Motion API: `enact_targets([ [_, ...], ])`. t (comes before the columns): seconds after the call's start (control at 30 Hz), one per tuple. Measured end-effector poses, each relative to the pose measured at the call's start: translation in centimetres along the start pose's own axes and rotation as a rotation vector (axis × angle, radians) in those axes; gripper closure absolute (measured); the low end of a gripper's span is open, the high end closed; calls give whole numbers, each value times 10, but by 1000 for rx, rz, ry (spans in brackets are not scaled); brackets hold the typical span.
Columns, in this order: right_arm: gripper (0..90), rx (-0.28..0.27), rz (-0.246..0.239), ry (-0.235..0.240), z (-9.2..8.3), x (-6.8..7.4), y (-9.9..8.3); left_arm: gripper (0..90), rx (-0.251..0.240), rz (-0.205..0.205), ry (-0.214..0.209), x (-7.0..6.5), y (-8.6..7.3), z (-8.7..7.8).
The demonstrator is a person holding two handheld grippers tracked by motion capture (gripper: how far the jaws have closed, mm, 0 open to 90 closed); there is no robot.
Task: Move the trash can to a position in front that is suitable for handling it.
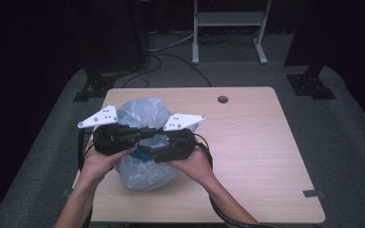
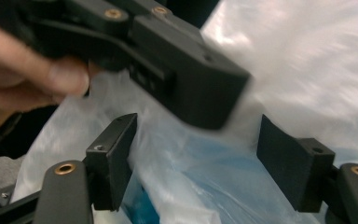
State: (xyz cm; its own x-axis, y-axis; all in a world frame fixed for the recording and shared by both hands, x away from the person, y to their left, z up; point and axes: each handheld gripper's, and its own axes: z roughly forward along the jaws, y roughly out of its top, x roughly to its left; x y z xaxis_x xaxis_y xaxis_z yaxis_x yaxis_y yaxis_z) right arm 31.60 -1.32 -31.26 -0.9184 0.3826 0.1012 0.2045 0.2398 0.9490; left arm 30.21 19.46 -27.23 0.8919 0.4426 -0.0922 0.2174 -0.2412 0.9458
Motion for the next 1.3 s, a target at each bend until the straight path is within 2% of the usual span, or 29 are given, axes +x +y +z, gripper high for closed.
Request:
enact_targets([
  [0.1, 300, -9, 7, 14, 2, 0, 2, 893, -5, 4, -8, -1, 2, 3],
  [0.13, 320, -18, 13, 16, 2, -1, 4, 893, -9, 6, -9, -1, 2, 3],
  [0.17, 384, -29, 19, 16, 2, -2, 5, 893, -10, 7, -11, -2, 3, 4],
  [0.2, 384, -29, 19, 16, 2, -2, 5, 893, -9, 7, -13, -2, 3, 5],
  [0.23, 479, -41, 19, 15, 2, -2, 5, 892, -9, 9, -11, -2, 4, 6],
  [0.33, 538, -47, 15, 3, 2, -1, 4, 892, -14, 3, -11, -2, 3, 6],
  [0.37, 637, -47, 6, -8, 3, -1, 3, 885, -14, 4, -4, -2, 3, 6],
  [0.4, 695, -48, 5, -12, 3, -1, 2, 878, -16, -3, -3, -1, 1, 5],
  [0.43, 746, -45, 2, -17, 3, -2, 1, 868, -16, -3, -3, -1, 1, 5],
  [0.47, 746, -45, 2, -17, 3, -2, 1, 868, -19, -3, -2, 0, 0, 5],
  [0.5, 825, -49, 0, -29, 4, -3, -1, 835, -22, -13, -2, 1, -1, 3],
  [0.67, 861, -58, 36, -17, 2, -8, -2, 730, -49, -24, 1, 2, -2, -5],
  [0.73, 865, -67, 72, -7, 0, -13, -2, 710, -63, -18, 21, 3, -2, -12],
  [0.77, 865, -77, 115, 8, -2, -20, -3, 669, -68, -19, 32, 3, -2, -16],
  [0.8, 865, -77, 115, 8, -2, -20, -3, 669, -77, -23, 39, 4, -3, -18],
  [0.87, 865, -95, 161, 28, -4, -27, -3, 628, -85, -30, 60, 6, -4, -24],
  [0.9, 867, -106, 181, 35, -6, -30, -4, 597, -91, -34, 79, 7, -4, -27],
  [0.93, 867, -116, 200, 41, -8, -34, -4, 518, -97, -34, 105, 8, -5, -29],
  [1.0, 867, -135, 232, 46, -13, -42, -3, 512, -108, -44, 118, 11, -9, -36],
  [1.1, 868, -143, 246, 47, -16, -45, -3, 492, -110, -41, 147, 13, -13, -41],
  [1.17, 868, -153, 262, 49, -21, -51, -2, 443, -124, -56, 167, 15, -18, -47],
  [1.3, 868, -175, 294, 59, -29, -58, 0, 389, -131, -78, 180, 18, -24, -55],
])
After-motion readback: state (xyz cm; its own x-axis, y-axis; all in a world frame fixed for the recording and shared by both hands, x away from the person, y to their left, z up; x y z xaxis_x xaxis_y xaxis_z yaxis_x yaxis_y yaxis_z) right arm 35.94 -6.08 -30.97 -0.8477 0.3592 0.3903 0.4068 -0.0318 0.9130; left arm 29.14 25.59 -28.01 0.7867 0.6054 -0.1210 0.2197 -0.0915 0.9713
